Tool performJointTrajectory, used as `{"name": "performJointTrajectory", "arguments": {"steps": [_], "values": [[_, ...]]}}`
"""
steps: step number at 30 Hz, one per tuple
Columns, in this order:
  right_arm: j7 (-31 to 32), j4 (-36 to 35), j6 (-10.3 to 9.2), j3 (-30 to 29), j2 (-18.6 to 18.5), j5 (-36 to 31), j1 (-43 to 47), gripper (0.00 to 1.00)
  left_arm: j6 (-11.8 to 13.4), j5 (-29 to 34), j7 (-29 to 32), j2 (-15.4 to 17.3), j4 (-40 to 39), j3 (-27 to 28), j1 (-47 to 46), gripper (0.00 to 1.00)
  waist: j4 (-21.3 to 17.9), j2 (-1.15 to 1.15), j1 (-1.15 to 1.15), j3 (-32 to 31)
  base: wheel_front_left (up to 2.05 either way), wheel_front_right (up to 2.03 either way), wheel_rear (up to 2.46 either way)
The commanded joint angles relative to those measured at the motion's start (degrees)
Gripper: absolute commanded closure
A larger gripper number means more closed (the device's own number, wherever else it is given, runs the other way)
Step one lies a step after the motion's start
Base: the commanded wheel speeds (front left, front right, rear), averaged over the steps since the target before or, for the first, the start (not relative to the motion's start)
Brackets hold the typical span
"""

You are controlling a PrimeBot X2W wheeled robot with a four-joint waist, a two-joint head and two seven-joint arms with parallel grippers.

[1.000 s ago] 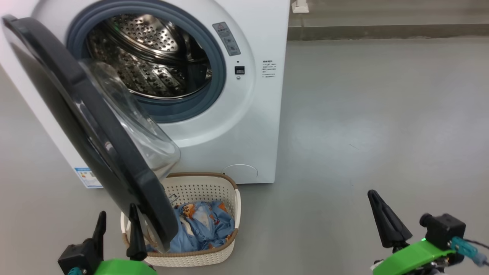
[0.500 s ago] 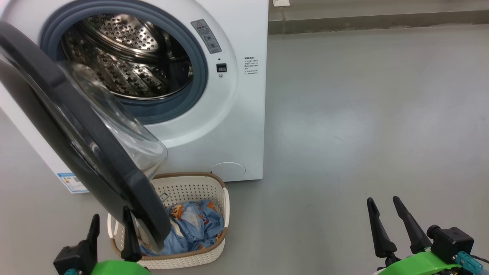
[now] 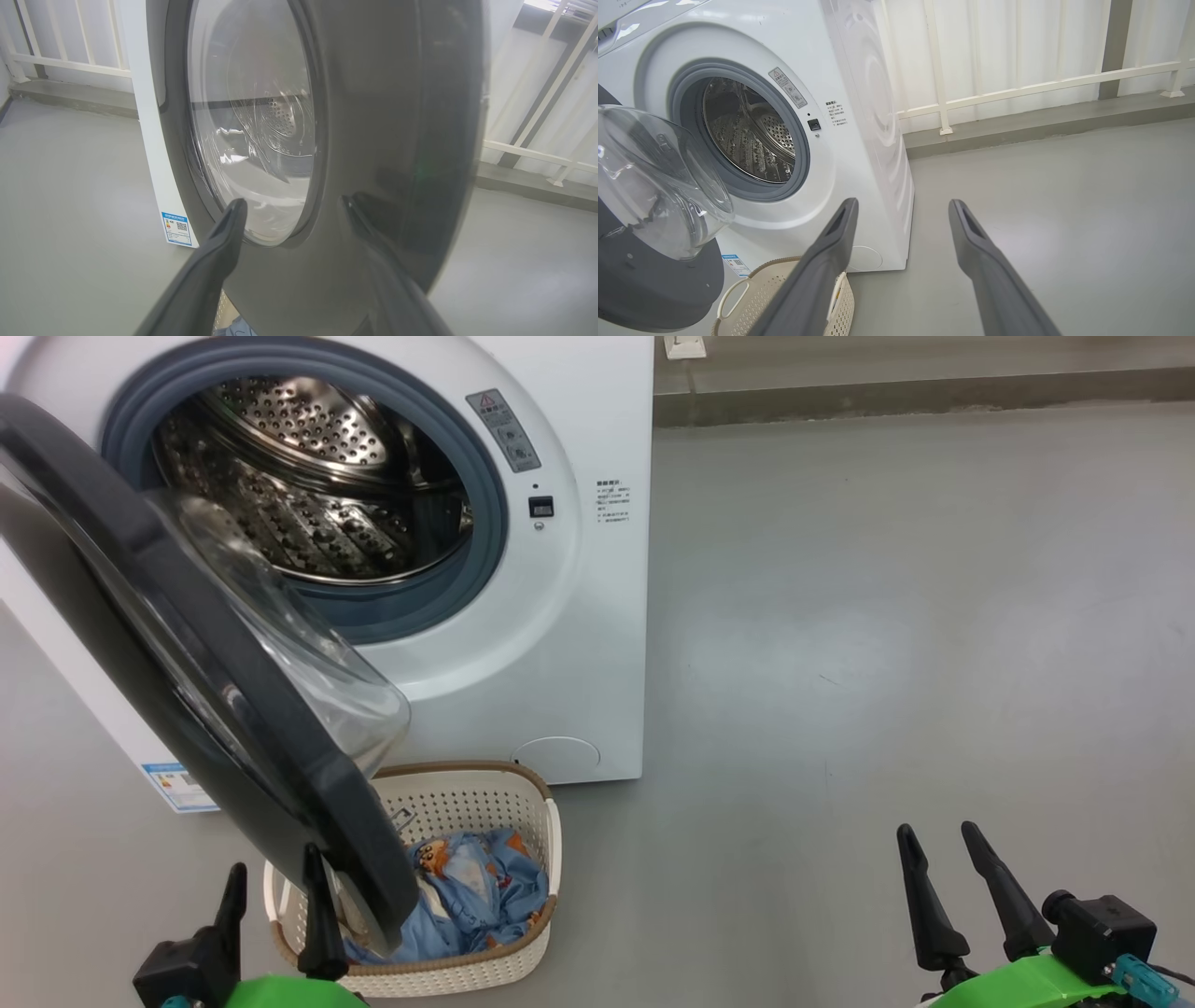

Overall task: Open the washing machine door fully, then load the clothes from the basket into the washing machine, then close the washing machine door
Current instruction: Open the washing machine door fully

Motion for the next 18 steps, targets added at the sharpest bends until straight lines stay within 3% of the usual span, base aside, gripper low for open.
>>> {"name": "performJointTrajectory", "arguments": {"steps": [1,18], "values": [[-0.04,-1.43,0.09,1.2,-0.09,-0.45,-0.84,0.0,-0.37,0.17,-0.36,0.54,-1.41,1.56,-0.74,0.0,0.08,0.0,0.0,0.0,0.0,0.0,0.0],[0.12,-1.25,0.09,1.11,0.01,-0.78,-0.43,0.0,-0.13,-0.61,-0.36,0.54,-1.39,0.89,-0.14,0.0,1.01,0.0,0.0,0.03,0.0,0.0,0.0]]}}
